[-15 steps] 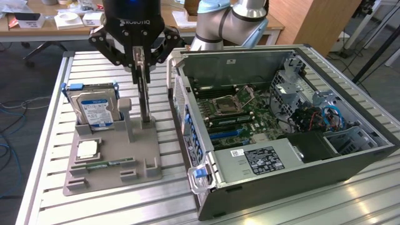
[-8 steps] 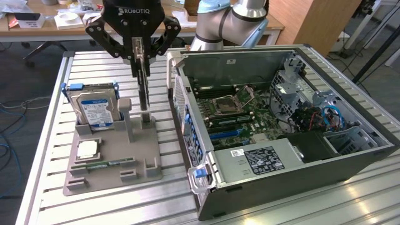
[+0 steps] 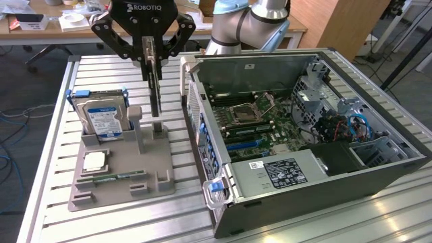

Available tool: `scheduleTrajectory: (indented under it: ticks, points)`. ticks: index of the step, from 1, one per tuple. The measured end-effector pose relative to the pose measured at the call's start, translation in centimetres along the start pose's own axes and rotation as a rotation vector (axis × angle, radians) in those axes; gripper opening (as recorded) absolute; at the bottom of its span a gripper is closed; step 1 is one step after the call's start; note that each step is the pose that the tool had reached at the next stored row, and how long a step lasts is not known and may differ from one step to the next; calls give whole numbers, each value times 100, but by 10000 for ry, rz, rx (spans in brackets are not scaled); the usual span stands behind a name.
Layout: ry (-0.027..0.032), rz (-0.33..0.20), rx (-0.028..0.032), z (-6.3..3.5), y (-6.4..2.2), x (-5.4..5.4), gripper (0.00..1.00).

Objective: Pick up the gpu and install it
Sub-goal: 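Pick up the gpu and move the gpu toward the slot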

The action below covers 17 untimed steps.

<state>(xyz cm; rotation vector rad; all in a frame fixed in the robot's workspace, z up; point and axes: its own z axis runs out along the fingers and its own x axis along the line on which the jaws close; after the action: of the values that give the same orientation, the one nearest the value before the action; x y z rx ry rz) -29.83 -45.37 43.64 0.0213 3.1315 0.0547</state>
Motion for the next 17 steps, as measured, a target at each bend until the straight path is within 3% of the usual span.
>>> scheduleTrajectory:
  ticks: [5,17]
  points:
    - [1,0,2,-1,1,-29,26]
    - [1,1,-6,3,4,-316,26]
